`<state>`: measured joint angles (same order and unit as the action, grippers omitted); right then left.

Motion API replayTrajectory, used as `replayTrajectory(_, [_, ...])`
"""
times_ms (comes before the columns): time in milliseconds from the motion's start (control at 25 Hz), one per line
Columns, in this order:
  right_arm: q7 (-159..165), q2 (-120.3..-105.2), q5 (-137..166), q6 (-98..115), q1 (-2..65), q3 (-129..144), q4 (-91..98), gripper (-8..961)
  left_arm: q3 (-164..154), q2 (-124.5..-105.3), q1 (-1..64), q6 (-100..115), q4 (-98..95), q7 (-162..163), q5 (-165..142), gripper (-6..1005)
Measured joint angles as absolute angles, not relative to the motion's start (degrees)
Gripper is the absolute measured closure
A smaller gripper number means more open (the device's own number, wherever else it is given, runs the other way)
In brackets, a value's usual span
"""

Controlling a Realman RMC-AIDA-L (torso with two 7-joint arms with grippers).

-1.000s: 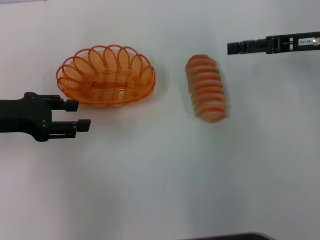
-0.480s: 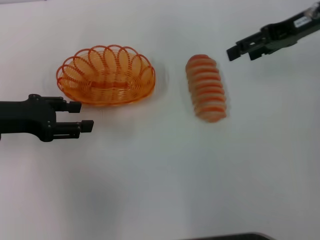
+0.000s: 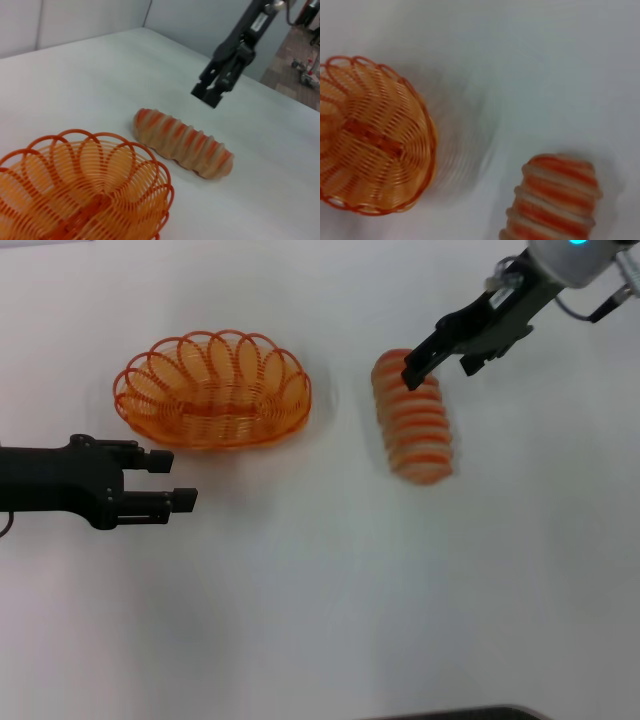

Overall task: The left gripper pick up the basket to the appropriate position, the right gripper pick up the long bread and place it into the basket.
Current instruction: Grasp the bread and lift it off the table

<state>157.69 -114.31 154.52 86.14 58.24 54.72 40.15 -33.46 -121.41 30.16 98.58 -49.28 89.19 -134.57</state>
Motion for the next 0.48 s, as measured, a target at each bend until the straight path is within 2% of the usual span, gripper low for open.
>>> replayTrajectory(160, [158.33, -115.57, 156.65, 82.92, 60.09, 56.88, 37.68, 35, -33.84, -121.46, 30.15, 98.6, -49.22, 89.21, -134.58, 338])
replayTrajectory(480, [158.57, -116.67, 157.36, 79.33, 60.66, 58.78, 34.11, 36, -33.81, -121.77, 29.41, 99.43, -48.92, 89.53, -134.29, 338])
